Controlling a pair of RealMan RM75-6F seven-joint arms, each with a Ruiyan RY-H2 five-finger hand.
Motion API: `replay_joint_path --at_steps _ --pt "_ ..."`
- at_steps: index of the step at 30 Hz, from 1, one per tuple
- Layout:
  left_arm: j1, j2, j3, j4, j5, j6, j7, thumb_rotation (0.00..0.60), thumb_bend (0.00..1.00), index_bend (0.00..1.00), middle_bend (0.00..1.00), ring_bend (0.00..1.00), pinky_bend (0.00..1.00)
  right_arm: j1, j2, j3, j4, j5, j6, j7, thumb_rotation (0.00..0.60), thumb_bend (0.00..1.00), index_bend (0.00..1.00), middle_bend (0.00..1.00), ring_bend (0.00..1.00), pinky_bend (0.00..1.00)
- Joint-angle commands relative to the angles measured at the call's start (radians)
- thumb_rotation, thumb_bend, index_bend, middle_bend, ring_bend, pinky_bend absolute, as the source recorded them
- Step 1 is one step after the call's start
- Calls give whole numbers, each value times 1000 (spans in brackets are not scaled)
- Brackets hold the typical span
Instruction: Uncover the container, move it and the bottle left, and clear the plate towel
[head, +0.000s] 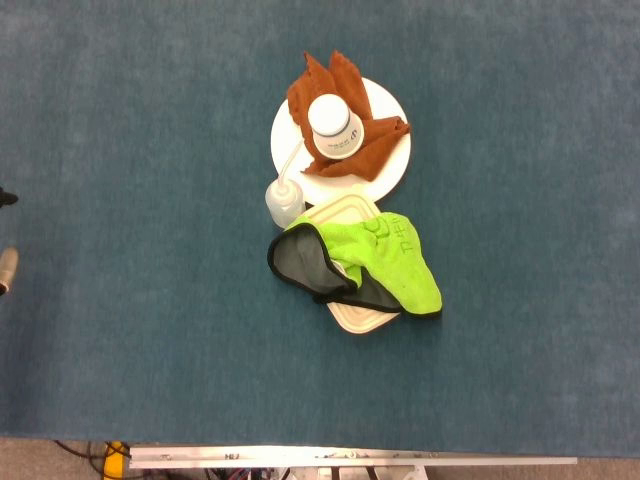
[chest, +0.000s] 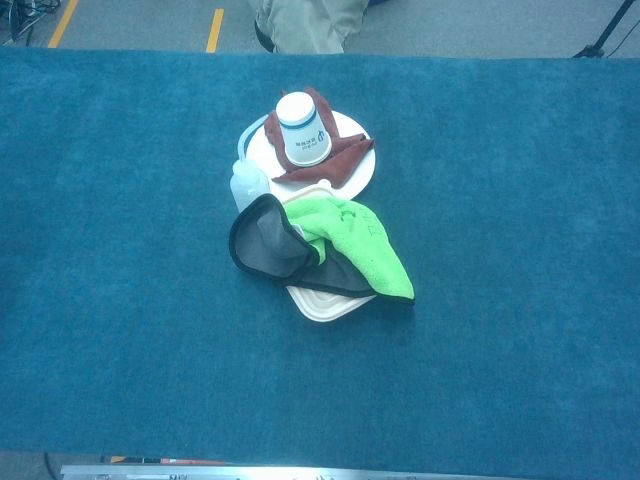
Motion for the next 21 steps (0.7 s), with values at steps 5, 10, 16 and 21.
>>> replay_joint_path --at_steps 5,10,16,21 --pt "0 5 4 -17 -1 -5 14 600 368 270 256 195 126 7 7 -5 -4 -15 -6 6 600 130 474 487 296 241" --pt "3 11 3 -24 3 5 17 600 368 270 255 195 126 26 15 -1 -17 -44 -11 15 600 130 474 487 296 241" --pt "5 15 6 -25 5 4 11 600 368 270 253 195 126 87 36 9 -95 -81 -71 50 600 106 456 483 296 252" --pt "10 21 6 -24 3 11 5 600 368 269 251 195 126 170 62 22 -193 -105 -174 34 600 50 356 449 296 257"
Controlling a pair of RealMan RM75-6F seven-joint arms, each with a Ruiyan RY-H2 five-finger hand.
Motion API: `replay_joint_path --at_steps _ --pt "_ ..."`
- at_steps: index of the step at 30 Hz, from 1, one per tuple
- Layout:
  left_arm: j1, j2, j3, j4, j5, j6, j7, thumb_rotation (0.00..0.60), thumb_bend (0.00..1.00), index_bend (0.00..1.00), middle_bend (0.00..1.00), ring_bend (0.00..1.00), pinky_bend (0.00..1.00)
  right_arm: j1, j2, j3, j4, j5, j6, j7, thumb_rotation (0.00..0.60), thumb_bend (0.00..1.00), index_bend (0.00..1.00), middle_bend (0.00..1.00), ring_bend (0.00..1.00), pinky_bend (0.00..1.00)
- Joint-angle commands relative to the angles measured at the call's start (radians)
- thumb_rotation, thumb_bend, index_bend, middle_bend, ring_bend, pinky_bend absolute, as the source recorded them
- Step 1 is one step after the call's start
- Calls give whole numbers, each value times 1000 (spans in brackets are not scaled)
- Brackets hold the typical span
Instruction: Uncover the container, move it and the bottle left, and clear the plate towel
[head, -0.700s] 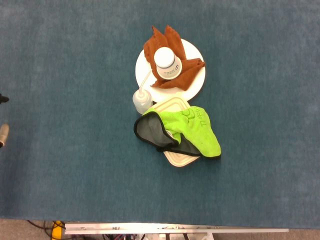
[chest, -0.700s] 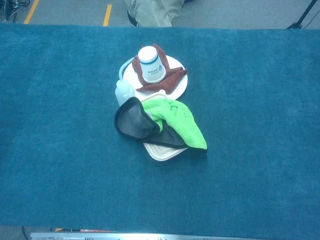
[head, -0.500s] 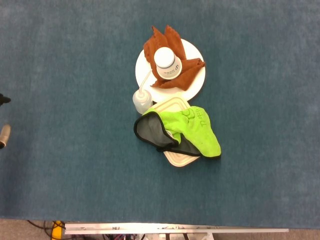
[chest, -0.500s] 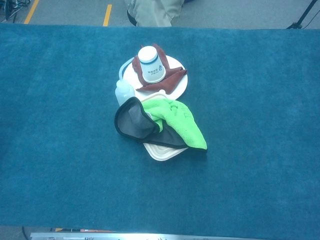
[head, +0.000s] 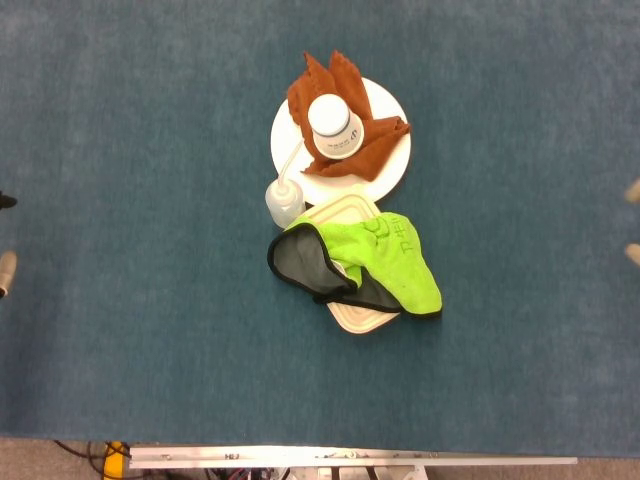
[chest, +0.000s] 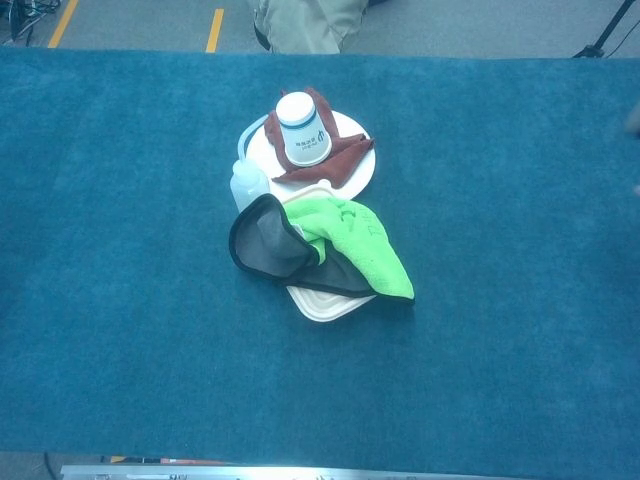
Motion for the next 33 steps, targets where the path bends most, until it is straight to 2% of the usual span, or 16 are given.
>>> replay_joint_path --at_steps 1,5,12,21,28,33 --pt "4 1 -1 1 -3 7 -1 600 368 269 250 195 126 63 23 12 -77 -13 -82 -17 600 46 329 436 296 257" --pt "11 -3 -3 7 -5 20 0 600 368 269 239 195 126 130 29 20 -160 0 -186 -58 600 18 215 367 256 257" --pt "16 3 -2 9 -15 17 -6 600 368 269 236 195 126 253 -23 46 -236 41 -349 -151 600 0 150 315 215 257" --pt "19 2 5 25 -16 6 -33 600 368 269 233 195 126 376 -208 80 -200 172 -467 -320 600 0 149 303 206 257" --pt "28 8 9 37 -12 15 -59 600 368 269 231 195 126 438 -333 81 -151 291 -486 -476 600 0 149 298 192 257" --pt "33 7 11 46 -13 17 -72 600 368 269 229 194 126 479 -414 77 -105 359 -485 -555 600 0 145 284 146 257"
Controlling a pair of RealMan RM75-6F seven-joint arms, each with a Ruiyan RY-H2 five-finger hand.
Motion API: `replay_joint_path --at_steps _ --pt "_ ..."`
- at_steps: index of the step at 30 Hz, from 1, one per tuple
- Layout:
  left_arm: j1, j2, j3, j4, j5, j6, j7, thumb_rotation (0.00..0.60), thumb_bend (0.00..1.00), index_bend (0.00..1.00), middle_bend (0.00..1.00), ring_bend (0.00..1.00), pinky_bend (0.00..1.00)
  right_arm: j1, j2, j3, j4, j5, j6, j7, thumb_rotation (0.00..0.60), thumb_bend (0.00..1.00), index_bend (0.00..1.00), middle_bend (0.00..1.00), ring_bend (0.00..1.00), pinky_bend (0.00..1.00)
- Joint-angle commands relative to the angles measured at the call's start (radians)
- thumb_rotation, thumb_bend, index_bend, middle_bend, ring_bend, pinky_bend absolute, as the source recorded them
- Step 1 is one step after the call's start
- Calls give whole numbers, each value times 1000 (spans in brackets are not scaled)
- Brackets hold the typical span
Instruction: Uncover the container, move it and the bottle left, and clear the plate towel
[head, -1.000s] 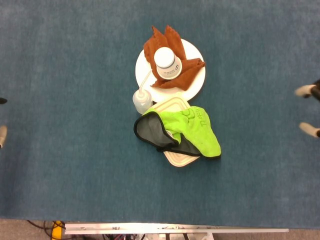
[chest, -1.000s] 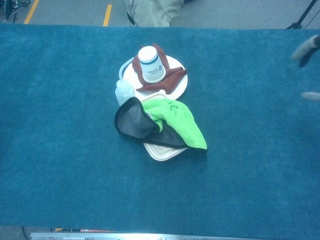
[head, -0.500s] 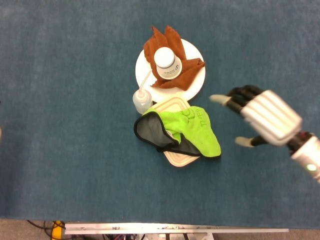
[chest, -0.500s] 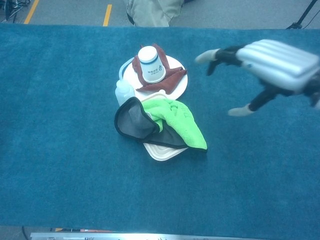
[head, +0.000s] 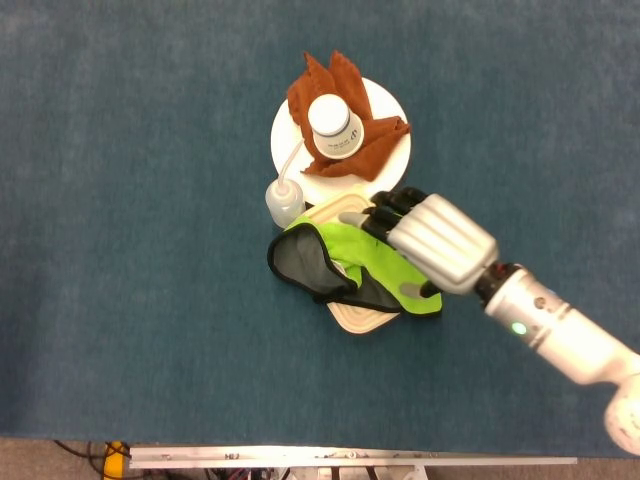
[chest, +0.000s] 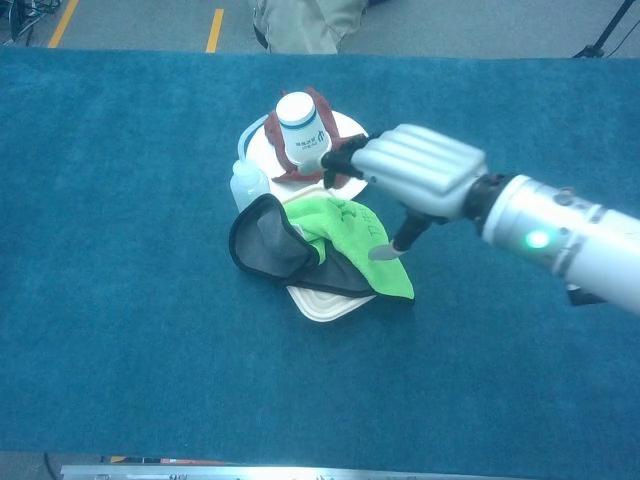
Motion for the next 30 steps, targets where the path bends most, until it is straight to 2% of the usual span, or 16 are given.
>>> replay_joint_path --at_steps 1,9,12,14,16,17,20,23,30 --pt "2 -1 0 4 -1 2 -6 600 368 269 228 194 126 32 -54 -2 33 43 0 -45 600 0 145 281 140 257" --pt "5 -3 -1 23 -4 0 -27 600 368 269 227 194 126 90 -148 -13 95 138 3 -127 600 0 153 276 133 257" --pt "5 -6 -1 30 -5 -3 -35 600 368 269 226 194 126 108 -175 -23 117 174 13 -169 600 13 246 297 145 295" --pt "5 -8 -2 34 -6 -4 -40 600 368 269 226 194 126 117 -190 -26 130 191 19 -183 600 84 368 343 186 362" --pt "5 -10 -1 39 -5 -5 -45 600 368 269 225 194 126 123 -204 -25 143 204 30 -185 600 240 487 395 250 460" --pt "6 -10 -1 41 -5 -3 -48 600 368 269 225 194 126 124 -208 -23 147 207 37 -181 600 313 530 420 288 515" --pt "8 -11 -2 49 -8 -3 -56 600 368 269 226 194 126 124 -219 -18 160 206 57 -160 600 424 625 494 391 620" --pt "7 -12 -4 56 -13 -7 -63 600 368 269 225 194 126 122 -216 -14 163 200 72 -132 600 438 666 534 455 655" --pt "5 -18 -7 73 -15 -12 -76 600 368 269 225 194 126 90 -144 -12 130 151 129 -48 600 434 668 543 470 662"
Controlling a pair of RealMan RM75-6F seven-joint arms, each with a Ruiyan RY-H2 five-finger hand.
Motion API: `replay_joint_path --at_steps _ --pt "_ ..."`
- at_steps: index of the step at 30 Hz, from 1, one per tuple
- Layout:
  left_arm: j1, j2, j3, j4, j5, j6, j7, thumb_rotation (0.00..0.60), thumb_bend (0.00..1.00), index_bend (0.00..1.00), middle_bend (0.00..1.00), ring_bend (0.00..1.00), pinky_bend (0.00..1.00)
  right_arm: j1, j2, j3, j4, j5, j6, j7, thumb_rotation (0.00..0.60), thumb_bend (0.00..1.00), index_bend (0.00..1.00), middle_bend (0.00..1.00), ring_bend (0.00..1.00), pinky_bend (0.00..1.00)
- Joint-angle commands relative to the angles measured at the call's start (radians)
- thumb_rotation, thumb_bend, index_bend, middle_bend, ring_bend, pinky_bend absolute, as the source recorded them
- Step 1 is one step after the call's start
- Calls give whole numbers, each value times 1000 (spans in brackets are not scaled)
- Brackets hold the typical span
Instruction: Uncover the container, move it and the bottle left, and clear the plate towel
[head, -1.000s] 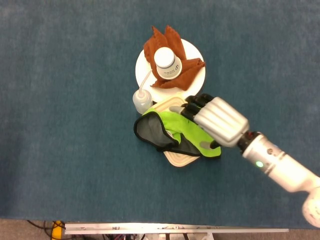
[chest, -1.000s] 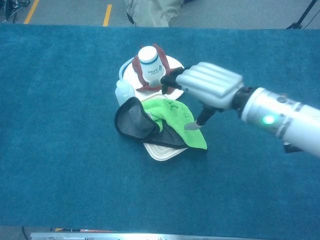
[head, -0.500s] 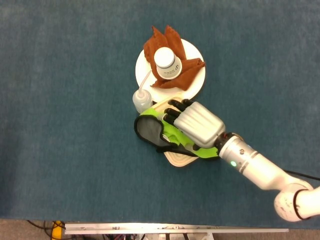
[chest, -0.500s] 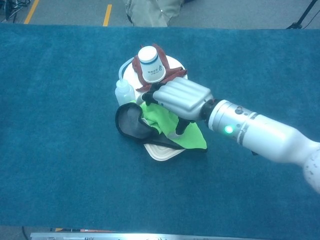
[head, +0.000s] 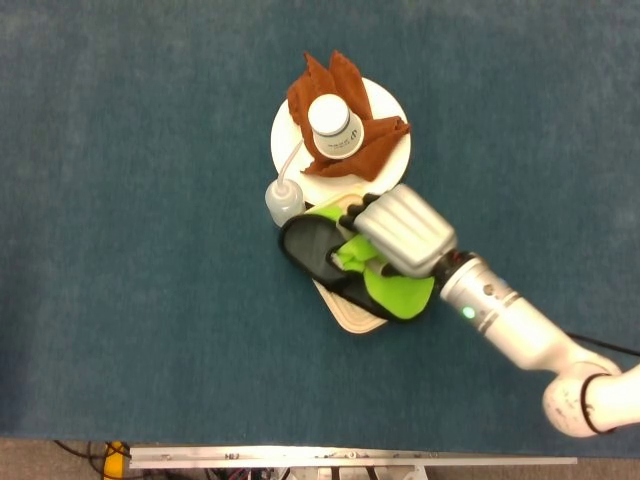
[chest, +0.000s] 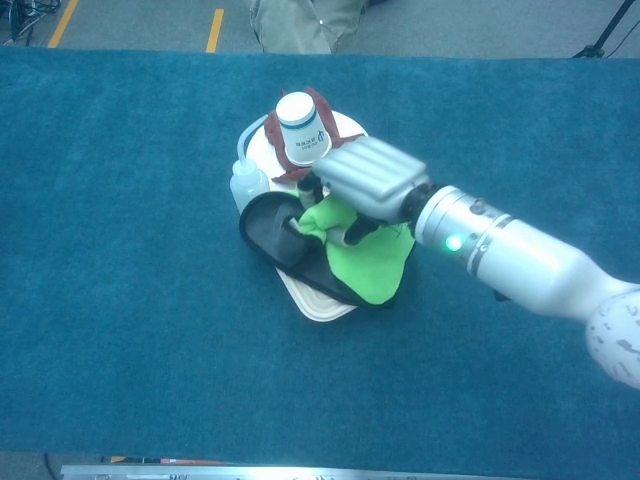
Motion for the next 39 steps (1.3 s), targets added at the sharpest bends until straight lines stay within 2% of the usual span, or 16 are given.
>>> replay_joint_path --at_steps 1,11,29,30,33,36,39 --pt "-1 -1 -2 5 -2 -2 -5 600 368 269 226 194 126 -23 47 -1 -21 -24 34 33 600 433 668 543 470 662" --pt "-10 -15 -7 26 -6 -15 -14 600 368 269 226 194 126 -91 197 -41 -18 -31 86 80 600 433 668 543 470 662" --pt "-20 -24 -13 29 -17 -31 -6 600 368 262 223 194 126 -119 207 -90 114 30 52 57 600 420 657 518 446 656" --pt "-22 -24 -14 28 -17 -33 -5 600 368 259 222 193 126 -119 212 -92 114 35 47 57 600 414 639 506 432 648" --pt "-29 -23 -16 26 -11 -36 1 600 368 238 214 190 126 -122 227 -98 106 53 38 50 600 381 504 439 369 599" --pt "-42 -18 -19 20 -5 -47 3 600 368 198 203 183 126 -122 249 -98 89 71 33 41 600 322 265 321 272 515" --pt "-62 -8 -23 5 2 -70 0 600 368 148 189 176 126 -127 269 -99 74 68 45 37 600 300 144 239 219 478"
